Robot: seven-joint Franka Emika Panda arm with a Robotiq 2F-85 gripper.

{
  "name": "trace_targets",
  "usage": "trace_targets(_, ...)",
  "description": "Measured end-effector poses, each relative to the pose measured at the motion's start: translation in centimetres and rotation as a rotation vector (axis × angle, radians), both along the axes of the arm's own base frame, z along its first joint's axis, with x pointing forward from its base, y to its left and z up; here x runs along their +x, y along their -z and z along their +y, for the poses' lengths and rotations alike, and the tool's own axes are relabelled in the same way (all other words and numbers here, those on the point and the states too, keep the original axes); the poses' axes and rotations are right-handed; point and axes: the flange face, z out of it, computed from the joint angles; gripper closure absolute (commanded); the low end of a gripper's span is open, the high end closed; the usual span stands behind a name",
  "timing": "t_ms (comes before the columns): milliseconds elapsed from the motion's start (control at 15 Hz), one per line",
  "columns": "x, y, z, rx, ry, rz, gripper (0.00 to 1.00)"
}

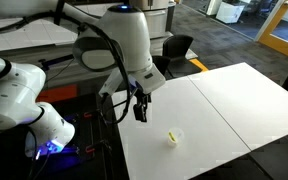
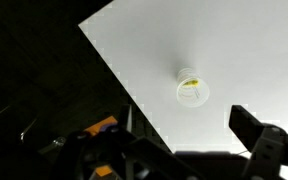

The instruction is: Put the marker in the cup on the table

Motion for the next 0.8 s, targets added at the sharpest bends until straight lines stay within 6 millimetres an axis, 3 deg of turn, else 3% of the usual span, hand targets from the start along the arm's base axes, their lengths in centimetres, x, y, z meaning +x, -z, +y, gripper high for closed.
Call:
trace_targets(400,4.9,1.3,-2.8,0.031,0.037,0.025,0.0)
trace_targets(800,9.3,5.8,-4.6,0.139,-0.005,0.054,0.0)
